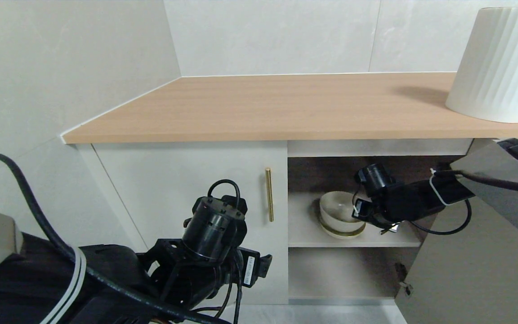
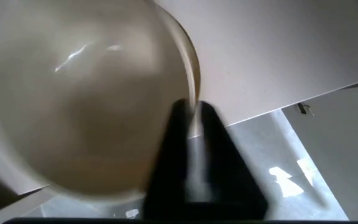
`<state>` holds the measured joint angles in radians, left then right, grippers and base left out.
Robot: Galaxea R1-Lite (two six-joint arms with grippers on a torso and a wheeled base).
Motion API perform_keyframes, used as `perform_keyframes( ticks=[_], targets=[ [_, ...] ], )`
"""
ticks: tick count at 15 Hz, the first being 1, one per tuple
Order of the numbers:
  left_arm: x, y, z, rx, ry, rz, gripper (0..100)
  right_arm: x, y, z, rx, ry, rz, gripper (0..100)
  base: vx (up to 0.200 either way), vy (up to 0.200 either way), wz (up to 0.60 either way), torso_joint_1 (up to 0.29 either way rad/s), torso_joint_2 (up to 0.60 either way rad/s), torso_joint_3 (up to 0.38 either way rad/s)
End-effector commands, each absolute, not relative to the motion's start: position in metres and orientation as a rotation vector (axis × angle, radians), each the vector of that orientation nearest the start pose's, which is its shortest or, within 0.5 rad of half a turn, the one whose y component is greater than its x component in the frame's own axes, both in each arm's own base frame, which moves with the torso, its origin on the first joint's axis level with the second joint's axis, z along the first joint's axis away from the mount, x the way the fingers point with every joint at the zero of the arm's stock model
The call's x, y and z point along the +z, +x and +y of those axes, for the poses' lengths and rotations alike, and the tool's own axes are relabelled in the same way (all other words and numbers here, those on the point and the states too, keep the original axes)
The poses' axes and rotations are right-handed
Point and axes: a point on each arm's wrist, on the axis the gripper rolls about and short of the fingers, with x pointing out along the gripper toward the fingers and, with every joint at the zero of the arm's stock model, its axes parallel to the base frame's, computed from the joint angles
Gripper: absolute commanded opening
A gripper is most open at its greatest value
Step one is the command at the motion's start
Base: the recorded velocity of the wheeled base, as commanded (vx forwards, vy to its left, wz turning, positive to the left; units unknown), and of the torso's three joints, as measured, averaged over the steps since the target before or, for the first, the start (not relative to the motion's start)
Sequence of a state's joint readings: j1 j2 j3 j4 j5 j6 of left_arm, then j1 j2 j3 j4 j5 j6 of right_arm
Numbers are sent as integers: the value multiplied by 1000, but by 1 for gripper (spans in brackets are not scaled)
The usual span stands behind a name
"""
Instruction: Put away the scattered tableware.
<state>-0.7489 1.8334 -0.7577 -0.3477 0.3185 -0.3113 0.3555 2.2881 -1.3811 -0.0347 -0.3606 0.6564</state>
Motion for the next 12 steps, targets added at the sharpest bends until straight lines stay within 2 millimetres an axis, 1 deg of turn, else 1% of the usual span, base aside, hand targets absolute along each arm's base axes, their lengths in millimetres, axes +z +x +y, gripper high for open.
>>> perform_keyframes(
  ticks=[1, 4, 6, 7, 8, 9, 10, 11, 12],
  targets=[
    [104, 227, -201, -304, 76, 684, 100, 57, 405, 142, -268, 314, 773, 100, 0, 0, 0, 0, 0, 0],
    [105, 230, -198, -291, 69, 682, 100, 63, 404, 142, -266, 323, 763, 100, 0, 0, 0, 0, 0, 0],
    [109, 235, -191, -264, 45, 665, 100, 80, 397, 140, -257, 334, 743, 100, 0, 0, 0, 0, 0, 0],
    [112, 236, -187, -253, 34, 656, 100, 87, 389, 139, -247, 331, 755, 100, 0, 0, 0, 0, 0, 0],
    [116, 234, -183, -248, 11, 647, 100, 105, 373, 141, -210, 333, 763, 100, 0, 0, 0, 0, 0, 0],
    [118, 233, -182, -244, -5, 643, 100, 110, 365, 142, -190, 331, 776, 100, 0, 0, 0, 0, 0, 0],
    [123, 230, -179, -236, -31, 633, 100, 122, 349, 140, -159, 326, 787, 100, 0, 0, 0, 0, 0, 0],
    [130, 224, -167, -225, -41, 618, 100, 139, 331, 134, -123, 321, 781, 100, 0, 0, 0, 0, 0, 0],
    [137, 214, -155, -218, -52, 599, 100, 152, 300, 122, -93, 324, 791, 100, 0, 0, 0, 0, 0, 0]
  ],
)
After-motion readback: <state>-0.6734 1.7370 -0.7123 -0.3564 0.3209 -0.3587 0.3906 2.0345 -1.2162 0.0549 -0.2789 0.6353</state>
